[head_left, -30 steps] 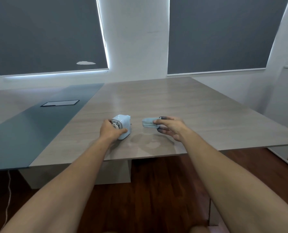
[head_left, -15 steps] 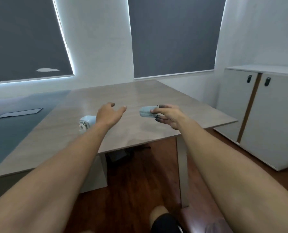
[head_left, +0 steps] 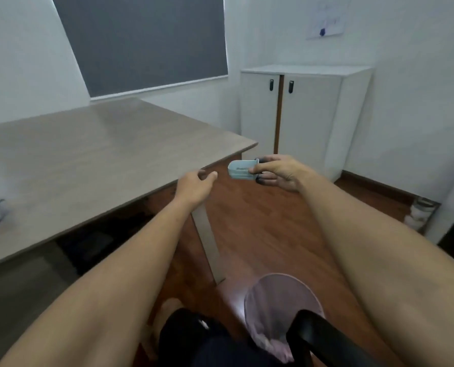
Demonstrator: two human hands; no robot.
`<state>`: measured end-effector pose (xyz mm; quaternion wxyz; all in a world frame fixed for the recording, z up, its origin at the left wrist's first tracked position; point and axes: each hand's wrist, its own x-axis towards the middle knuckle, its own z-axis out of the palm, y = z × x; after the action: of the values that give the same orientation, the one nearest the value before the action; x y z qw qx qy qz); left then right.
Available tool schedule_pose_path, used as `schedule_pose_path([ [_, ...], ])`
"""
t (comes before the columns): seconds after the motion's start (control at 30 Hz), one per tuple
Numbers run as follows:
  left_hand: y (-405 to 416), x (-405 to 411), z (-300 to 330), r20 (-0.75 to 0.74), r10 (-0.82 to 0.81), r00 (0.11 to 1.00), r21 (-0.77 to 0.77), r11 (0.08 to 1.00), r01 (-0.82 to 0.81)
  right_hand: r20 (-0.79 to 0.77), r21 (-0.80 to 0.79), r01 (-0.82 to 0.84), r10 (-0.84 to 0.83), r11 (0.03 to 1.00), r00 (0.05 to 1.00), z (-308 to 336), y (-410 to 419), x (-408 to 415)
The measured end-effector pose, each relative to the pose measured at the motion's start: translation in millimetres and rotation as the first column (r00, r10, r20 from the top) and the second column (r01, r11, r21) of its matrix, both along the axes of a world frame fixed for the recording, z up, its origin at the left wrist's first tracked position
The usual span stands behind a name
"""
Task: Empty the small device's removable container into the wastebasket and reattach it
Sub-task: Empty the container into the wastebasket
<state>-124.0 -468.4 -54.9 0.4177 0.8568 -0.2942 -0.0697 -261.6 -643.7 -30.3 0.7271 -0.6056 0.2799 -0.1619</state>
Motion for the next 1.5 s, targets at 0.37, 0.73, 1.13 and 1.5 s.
schedule_pose_path([
  [0.37, -73, -59, -220, -0.381, -0.09, 0.92, 0.187, 0.967, 0.172, -0.303, 0.098, 0.062, -0.03, 0.993, 0.953, -202, -80, -77],
  [0.73, -71, -109, -378, -0.42, 0.037, 0.907, 0.389, 0.91, 0.142, -0.626, 0.104, 0.009, 0.059, 0.994, 0.778, -370, -69, -116],
  [1.13, -59, -125, -414, -0.385, 0.121, 0.915, 0.424, 0.904, 0.059, -0.896, -0.262, -0.52, -0.005, 0.813, 0.444, -421, -52, -93],
  [1.5, -52, -123, -419, -0.343, 0.089, 0.935, 0.445, 0.892, 0.078, -0.922, -0.259, -0.486, -0.063, 0.835, 0.383, -439, -42, -74],
])
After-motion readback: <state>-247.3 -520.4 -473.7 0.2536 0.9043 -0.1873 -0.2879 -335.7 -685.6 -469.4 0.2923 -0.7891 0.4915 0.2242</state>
